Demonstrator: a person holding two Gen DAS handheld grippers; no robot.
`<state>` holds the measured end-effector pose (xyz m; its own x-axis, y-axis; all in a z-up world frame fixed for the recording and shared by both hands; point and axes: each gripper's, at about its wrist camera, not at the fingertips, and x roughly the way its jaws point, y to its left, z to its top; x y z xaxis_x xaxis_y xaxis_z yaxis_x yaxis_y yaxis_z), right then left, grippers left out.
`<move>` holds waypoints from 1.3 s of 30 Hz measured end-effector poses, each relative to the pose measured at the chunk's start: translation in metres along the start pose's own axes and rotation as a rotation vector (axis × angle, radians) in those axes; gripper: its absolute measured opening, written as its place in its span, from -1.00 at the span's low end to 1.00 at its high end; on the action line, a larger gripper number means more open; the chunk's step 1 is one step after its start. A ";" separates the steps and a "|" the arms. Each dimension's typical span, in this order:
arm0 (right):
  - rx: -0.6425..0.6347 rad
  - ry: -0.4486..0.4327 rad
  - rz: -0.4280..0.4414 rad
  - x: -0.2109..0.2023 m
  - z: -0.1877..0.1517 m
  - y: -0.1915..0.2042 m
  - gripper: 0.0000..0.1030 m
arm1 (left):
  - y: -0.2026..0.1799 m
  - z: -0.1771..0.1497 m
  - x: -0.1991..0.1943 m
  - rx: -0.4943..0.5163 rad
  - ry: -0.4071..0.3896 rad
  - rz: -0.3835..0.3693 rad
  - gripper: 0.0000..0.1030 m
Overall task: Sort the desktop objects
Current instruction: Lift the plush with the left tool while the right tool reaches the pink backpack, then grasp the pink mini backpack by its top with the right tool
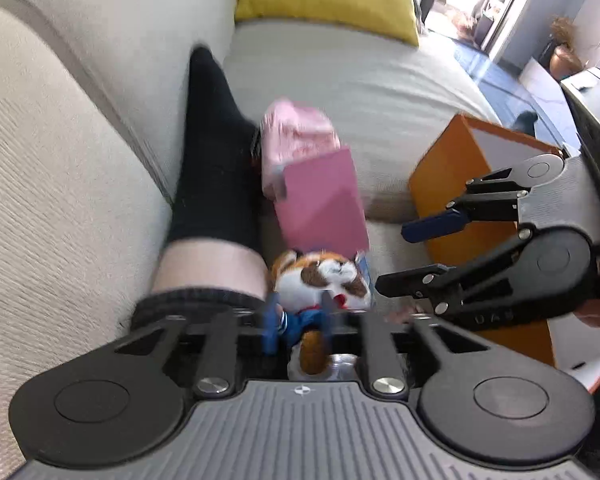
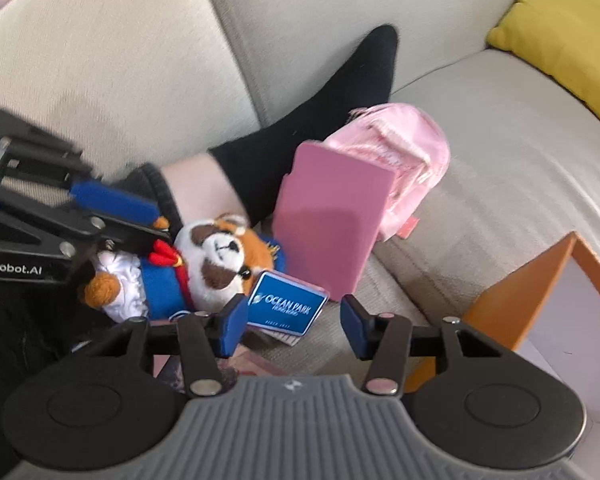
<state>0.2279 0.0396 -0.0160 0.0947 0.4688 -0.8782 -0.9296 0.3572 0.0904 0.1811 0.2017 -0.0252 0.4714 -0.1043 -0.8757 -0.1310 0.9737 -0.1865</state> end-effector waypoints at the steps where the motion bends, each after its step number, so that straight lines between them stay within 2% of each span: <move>1: -0.004 0.005 0.002 0.002 0.000 0.002 0.00 | 0.002 0.002 0.003 -0.026 0.010 0.001 -0.36; 3: -0.012 0.014 -0.004 0.006 -0.001 0.005 0.00 | 0.005 0.003 0.009 -0.040 0.035 -0.001 -0.27; 5: -0.018 0.016 -0.010 0.010 -0.001 0.005 -0.01 | 0.009 0.006 0.015 -0.059 0.057 -0.022 -0.07; 8: -0.012 0.012 -0.006 0.011 0.002 0.003 -0.02 | 0.006 0.004 0.024 -0.051 0.085 -0.035 0.11; 11: -0.016 0.015 -0.001 0.013 0.003 0.003 -0.03 | 0.000 0.004 0.031 -0.032 0.103 -0.026 0.20; 14: -0.032 0.026 -0.005 0.012 0.002 0.004 -0.10 | -0.009 -0.001 0.032 0.016 0.099 0.001 0.20; 17: -0.027 0.036 -0.023 0.012 -0.001 -0.001 -0.10 | -0.031 -0.012 0.032 0.152 0.079 0.083 0.23; 19: 0.001 0.032 -0.027 0.009 0.000 -0.009 -0.11 | -0.052 -0.021 0.035 0.261 0.056 0.168 0.15; 21: 0.014 0.014 -0.028 0.002 0.003 -0.013 -0.13 | -0.063 -0.027 0.036 0.307 0.021 0.218 0.06; 24: 0.030 -0.013 -0.057 -0.008 0.010 -0.021 -0.11 | -0.061 -0.030 0.028 0.303 -0.017 0.215 -0.13; 25: 0.042 -0.019 -0.065 -0.010 0.013 -0.025 -0.10 | -0.059 -0.030 0.024 0.295 -0.030 0.207 -0.26; 26: 0.057 -0.023 -0.072 -0.011 0.017 -0.029 -0.10 | -0.057 -0.028 0.019 0.282 -0.045 0.195 -0.75; 27: 0.079 -0.027 -0.078 -0.012 0.022 -0.035 -0.10 | -0.056 -0.025 0.014 0.271 -0.061 0.168 -0.88; 30: 0.165 -0.032 -0.080 -0.010 0.038 -0.050 -0.10 | -0.053 -0.018 0.004 0.268 -0.095 0.199 -0.91; 34: 0.286 -0.029 -0.105 0.001 0.060 -0.069 -0.08 | -0.047 -0.015 0.002 0.223 -0.079 0.165 -0.90; 36: 0.341 -0.015 -0.111 0.011 0.069 -0.078 -0.03 | -0.044 -0.014 0.006 0.198 -0.058 0.145 -0.81; 37: 0.368 -0.003 -0.103 0.016 0.072 -0.081 0.03 | -0.044 -0.015 0.009 0.194 -0.048 0.144 -0.69; 39: 0.412 0.021 -0.087 0.026 0.077 -0.086 0.03 | -0.049 -0.016 0.013 0.215 -0.037 0.161 -0.56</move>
<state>0.3380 0.0834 -0.0102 0.1556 0.4072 -0.9000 -0.6978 0.6902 0.1916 0.1794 0.1494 -0.0348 0.4916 0.0586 -0.8689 -0.0206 0.9982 0.0556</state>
